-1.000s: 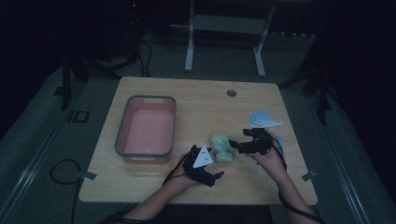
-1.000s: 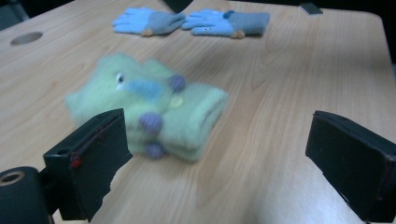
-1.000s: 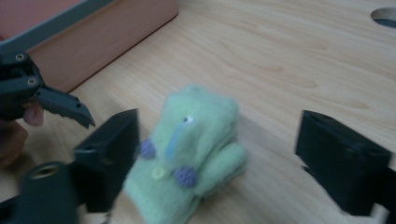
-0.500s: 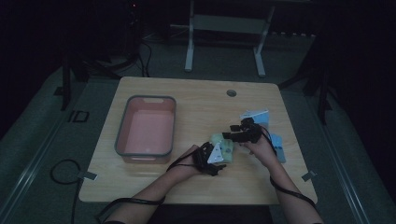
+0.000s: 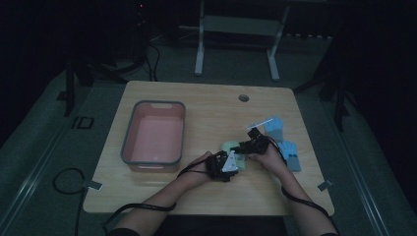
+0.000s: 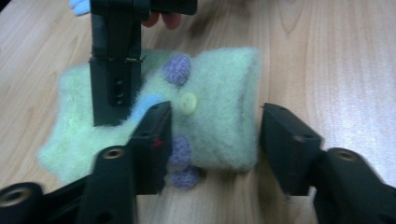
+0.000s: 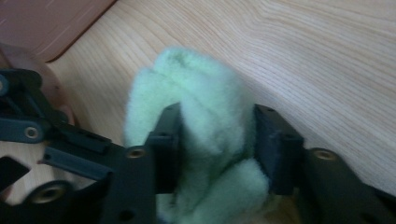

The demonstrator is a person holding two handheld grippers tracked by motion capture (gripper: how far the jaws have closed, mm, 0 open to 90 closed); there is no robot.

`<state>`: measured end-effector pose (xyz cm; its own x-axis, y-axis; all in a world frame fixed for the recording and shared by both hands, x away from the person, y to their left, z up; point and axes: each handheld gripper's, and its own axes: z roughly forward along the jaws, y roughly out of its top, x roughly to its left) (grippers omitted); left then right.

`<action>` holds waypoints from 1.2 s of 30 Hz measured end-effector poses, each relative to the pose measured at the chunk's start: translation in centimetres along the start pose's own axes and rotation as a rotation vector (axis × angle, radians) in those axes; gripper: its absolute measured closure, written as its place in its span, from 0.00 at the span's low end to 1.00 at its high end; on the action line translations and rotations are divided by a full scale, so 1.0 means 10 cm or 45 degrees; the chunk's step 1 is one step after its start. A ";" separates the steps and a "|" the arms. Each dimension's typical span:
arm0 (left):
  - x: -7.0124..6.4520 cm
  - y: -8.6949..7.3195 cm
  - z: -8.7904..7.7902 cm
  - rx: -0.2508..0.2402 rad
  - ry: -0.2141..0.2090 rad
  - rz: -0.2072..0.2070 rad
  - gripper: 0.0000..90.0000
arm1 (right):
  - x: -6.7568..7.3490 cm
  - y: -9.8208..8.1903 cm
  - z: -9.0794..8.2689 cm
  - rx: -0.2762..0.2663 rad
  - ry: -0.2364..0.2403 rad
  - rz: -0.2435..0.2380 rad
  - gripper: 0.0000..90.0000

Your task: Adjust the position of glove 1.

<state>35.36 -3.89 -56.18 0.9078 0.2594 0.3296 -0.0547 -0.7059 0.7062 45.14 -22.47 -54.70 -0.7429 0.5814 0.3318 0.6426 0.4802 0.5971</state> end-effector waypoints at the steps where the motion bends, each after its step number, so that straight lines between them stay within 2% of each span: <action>1: 0.01 0.00 0.00 0.003 -0.009 -0.006 0.60 | 0.01 0.00 0.00 -0.006 -0.005 0.002 0.68; 5: 0.04 0.05 -0.03 0.002 -0.001 -0.027 0.77 | 0.04 0.00 -0.02 -0.034 -0.022 0.026 0.76; 10: 0.10 0.11 -0.10 0.030 -0.034 -0.045 0.85 | 0.07 0.02 -0.05 -0.049 -0.036 0.056 0.80; 13: 0.12 0.14 -0.15 0.046 -0.039 -0.029 0.86 | 0.10 0.05 -0.08 -0.062 -0.025 0.057 0.81; 15: 0.15 0.16 -0.20 0.047 -0.049 -0.047 0.86 | 0.12 0.07 -0.10 -0.069 -0.033 0.050 0.81; 21: 0.22 0.24 -0.37 0.048 -0.037 -0.046 0.87 | 0.20 0.16 -0.18 -0.104 -0.018 0.071 0.82; 23: 0.25 0.28 -0.43 0.052 -0.035 -0.045 0.87 | 0.26 0.20 -0.21 -0.117 -0.032 0.053 0.81; 28: 0.32 0.32 -0.59 0.044 -0.032 -0.038 0.87 | 0.35 0.31 -0.29 -0.146 -0.015 0.042 0.81; 36: 0.40 0.36 -0.81 0.070 -0.013 -0.005 0.87 | 0.52 0.51 -0.33 -0.157 -0.032 0.004 0.82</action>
<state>35.45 -0.05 -47.31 0.9120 0.2562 0.3202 -0.0282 -0.7399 0.6721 43.94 -19.10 -47.52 -0.7350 0.5998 0.3163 0.6156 0.3947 0.6821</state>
